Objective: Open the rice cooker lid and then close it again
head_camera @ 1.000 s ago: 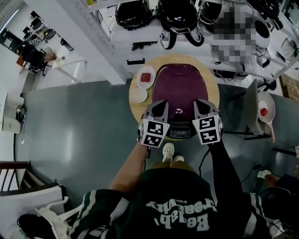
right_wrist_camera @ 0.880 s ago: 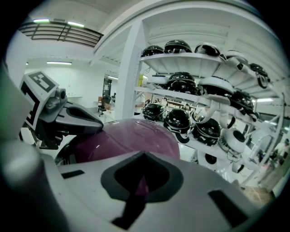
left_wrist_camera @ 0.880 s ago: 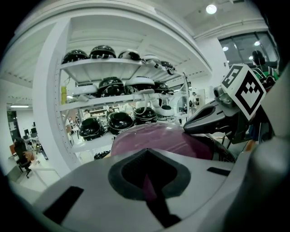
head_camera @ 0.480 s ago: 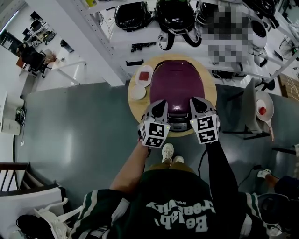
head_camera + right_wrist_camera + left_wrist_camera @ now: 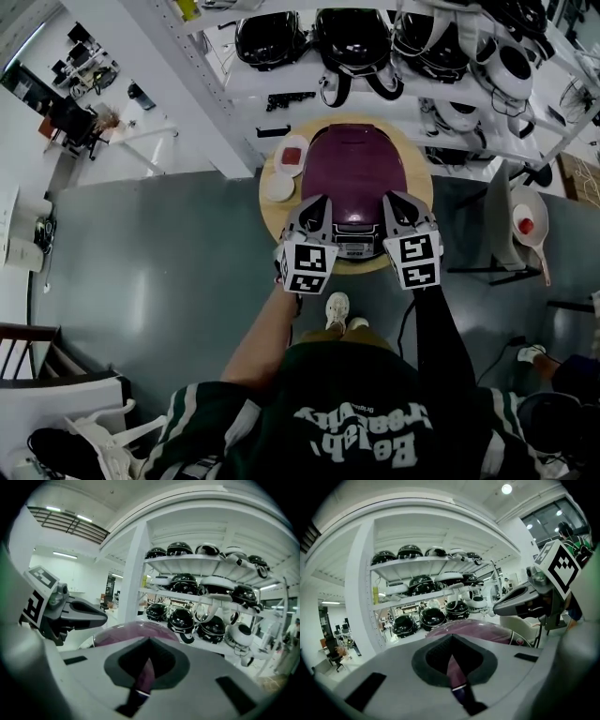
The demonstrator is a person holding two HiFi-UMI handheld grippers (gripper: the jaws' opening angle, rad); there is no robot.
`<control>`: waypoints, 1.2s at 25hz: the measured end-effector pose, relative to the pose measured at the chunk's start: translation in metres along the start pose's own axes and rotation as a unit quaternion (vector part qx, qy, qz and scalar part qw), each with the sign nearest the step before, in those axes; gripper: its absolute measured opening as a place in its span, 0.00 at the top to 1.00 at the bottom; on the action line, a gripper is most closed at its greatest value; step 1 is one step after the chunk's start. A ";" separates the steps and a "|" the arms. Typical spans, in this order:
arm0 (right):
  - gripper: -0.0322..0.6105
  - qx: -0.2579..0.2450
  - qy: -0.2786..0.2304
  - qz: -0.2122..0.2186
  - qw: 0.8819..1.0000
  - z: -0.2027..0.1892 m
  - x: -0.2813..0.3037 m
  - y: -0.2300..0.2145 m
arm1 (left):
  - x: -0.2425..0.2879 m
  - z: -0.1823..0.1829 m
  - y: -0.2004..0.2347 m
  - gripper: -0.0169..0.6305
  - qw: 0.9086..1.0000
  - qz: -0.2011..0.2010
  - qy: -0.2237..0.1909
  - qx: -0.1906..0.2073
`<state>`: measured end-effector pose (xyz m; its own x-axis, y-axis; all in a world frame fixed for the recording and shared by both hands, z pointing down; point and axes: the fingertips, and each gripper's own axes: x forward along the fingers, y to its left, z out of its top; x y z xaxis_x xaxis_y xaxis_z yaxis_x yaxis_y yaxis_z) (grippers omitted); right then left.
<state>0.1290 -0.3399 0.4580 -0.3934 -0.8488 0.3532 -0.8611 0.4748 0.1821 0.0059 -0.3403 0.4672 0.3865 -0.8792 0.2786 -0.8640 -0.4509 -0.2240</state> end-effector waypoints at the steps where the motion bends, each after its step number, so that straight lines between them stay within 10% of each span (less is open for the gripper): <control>1: 0.95 0.004 -0.009 -0.003 1.000 0.003 -0.004 -0.002 | -0.004 0.005 0.001 0.98 1.000 0.005 -0.005 0.000; 16: 0.94 0.062 -0.142 -0.038 0.987 0.053 -0.083 -0.020 | -0.080 0.097 0.015 0.98 0.991 0.069 -0.115 -0.016; 30: 0.95 0.045 -0.144 -0.053 0.987 0.057 -0.097 -0.033 | -0.084 0.101 0.028 0.97 0.989 0.073 -0.122 -0.030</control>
<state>0.1770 -0.2866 0.3652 -0.3629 -0.9299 0.0594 -0.9225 0.3676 0.1181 -0.0179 -0.2947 0.3434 0.3158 -0.9488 0.0110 -0.9313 -0.3121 -0.1880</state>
